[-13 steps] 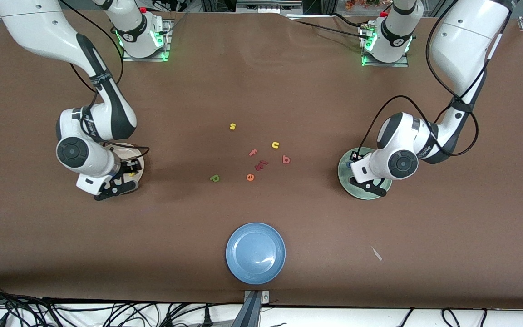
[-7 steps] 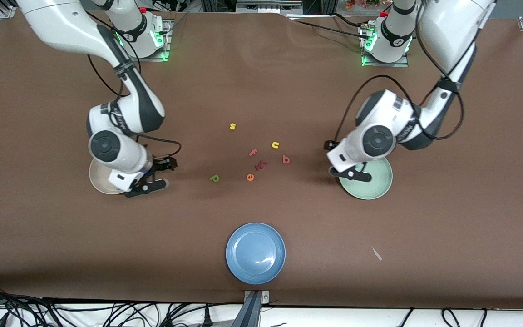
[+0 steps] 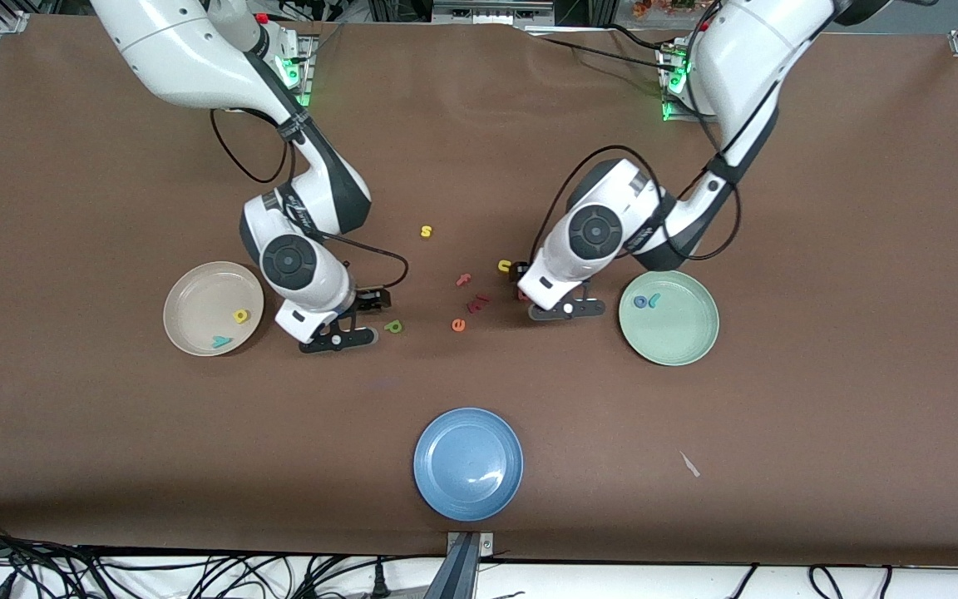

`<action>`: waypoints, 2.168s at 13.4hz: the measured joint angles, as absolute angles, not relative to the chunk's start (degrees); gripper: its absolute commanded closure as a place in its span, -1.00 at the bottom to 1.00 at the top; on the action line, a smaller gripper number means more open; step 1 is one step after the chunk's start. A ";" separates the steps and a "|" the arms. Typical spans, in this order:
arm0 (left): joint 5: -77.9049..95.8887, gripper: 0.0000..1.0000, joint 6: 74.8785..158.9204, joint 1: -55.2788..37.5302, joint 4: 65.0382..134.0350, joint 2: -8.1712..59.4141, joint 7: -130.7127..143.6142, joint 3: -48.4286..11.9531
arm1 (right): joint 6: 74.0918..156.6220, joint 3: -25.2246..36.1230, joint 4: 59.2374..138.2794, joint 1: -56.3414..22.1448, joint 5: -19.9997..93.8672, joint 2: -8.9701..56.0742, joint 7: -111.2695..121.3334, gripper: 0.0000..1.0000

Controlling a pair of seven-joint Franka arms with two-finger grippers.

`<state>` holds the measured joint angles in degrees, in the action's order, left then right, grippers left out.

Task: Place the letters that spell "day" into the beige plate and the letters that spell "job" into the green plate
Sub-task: 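Grasp the pink q and green a with the left and right grippers, then drop the pink q on the green plate and green a on the beige plate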

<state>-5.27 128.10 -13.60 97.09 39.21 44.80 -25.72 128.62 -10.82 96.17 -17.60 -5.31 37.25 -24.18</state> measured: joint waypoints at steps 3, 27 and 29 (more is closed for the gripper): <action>-8.28 -0.63 132.33 -14.74 96.92 42.23 45.45 -25.45 | 134.26 -10.83 95.32 -19.38 -5.29 39.63 -32.88 -1.00; -13.46 1.00 113.38 -7.13 93.50 33.85 38.25 -25.02 | 132.50 -10.14 90.12 -20.86 -5.32 45.37 -36.34 -0.01; -13.46 1.00 109.31 -3.52 93.51 31.40 31.64 -25.00 | 132.12 -10.12 90.04 -20.75 -5.32 45.35 -35.84 0.05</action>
